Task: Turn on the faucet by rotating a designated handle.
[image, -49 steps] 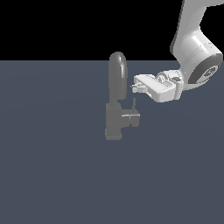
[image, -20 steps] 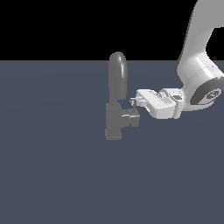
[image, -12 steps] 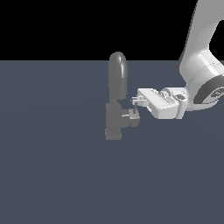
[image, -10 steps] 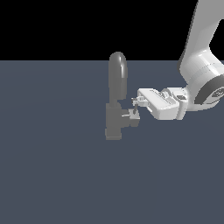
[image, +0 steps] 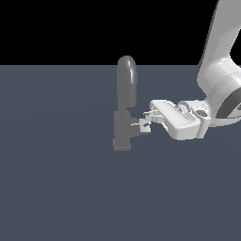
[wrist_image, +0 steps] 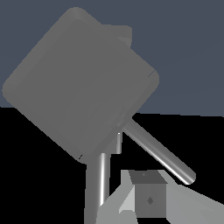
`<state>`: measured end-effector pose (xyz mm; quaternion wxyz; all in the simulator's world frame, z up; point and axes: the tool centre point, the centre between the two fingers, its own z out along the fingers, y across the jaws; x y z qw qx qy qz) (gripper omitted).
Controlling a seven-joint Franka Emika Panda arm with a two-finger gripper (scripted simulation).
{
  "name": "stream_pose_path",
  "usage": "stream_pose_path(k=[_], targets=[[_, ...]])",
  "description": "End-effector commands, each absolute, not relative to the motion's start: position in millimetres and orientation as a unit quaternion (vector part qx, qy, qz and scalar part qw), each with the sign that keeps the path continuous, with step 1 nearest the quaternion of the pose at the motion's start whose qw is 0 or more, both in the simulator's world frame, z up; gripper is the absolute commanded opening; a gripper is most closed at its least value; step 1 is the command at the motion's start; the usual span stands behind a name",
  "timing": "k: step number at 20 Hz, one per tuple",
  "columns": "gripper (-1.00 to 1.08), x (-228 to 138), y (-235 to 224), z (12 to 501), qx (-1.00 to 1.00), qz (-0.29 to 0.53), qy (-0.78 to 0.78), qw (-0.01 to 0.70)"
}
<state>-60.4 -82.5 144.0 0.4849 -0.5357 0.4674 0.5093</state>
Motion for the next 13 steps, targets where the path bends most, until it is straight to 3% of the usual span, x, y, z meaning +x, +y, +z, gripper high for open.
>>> stream_pose_path(k=[1, 2, 13], targets=[[-1.00, -78.7, -84.6, 127.2, -0.524, 0.521, 0.475, 0.478], [-1.00, -63.6, -82.9, 142.2, -0.535, 0.510, 0.468, 0.485], [-1.00, -89.7, -85.6, 77.8, -0.525, 0.521, 0.474, 0.478]])
